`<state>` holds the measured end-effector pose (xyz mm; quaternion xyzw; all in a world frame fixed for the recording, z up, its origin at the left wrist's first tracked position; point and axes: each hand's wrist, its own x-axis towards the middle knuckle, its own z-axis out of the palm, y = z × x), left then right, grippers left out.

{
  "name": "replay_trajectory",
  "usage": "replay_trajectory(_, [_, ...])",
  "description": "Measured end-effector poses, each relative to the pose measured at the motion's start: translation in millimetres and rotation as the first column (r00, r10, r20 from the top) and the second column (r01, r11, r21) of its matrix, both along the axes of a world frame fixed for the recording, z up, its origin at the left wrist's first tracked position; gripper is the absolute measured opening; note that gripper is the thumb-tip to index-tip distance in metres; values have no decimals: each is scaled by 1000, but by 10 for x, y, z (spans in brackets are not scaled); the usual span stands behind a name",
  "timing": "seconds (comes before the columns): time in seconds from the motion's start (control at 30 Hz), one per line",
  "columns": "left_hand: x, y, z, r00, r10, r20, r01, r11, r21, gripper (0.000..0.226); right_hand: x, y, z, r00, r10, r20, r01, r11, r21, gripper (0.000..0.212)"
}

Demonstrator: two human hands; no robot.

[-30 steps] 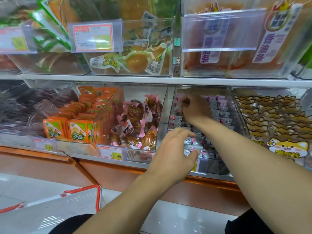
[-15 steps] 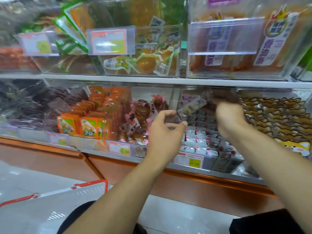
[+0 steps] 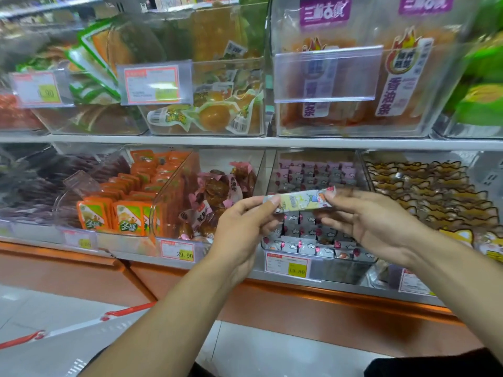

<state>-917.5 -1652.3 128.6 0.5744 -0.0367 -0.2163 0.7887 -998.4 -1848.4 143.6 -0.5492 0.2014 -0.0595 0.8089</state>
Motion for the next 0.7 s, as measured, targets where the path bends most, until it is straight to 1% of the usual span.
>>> replay_trajectory(0.1, [14, -6, 5, 997, 36, -64, -41, 997, -70, 46, -37, 15, 1, 1000, -12, -11, 12, 1000, -11, 54])
replay_trajectory(0.2, [21, -8, 15, 995, 48, -82, -57, 993, -106, 37, -44, 36, -1, 1000, -19, -18, 19, 1000, -3, 54])
replay_trajectory(0.3, [17, 13, 9, 991, 72, -112, -86, 989, -122, 20, -40, 46, -1, 1000, -14, -21, 14, 1000, 3, 46])
replay_trajectory(0.33, [13, 27, 8, 990, 82, -117, -95, 989, -113, 19, -41, 50, 1, 1000, -10, -24, 10, 1000, 7, 43])
replay_trajectory(0.4, [12, 59, 0, 989, 100, -113, -110, 991, -82, 20, -46, 56, 0, 1000, -1, -27, 2, 1000, 16, 36])
replay_trajectory(0.53, [-4, 66, -14, 989, 129, -76, -132, 990, -41, 22, -30, 70, -15, 1000, -9, -28, 9, 1000, 27, 5])
replay_trajectory(0.7, [-12, 71, -26, 989, 136, -59, -138, 990, -32, 20, 12, 123, -14, 999, -35, -41, 38, 997, 69, 4])
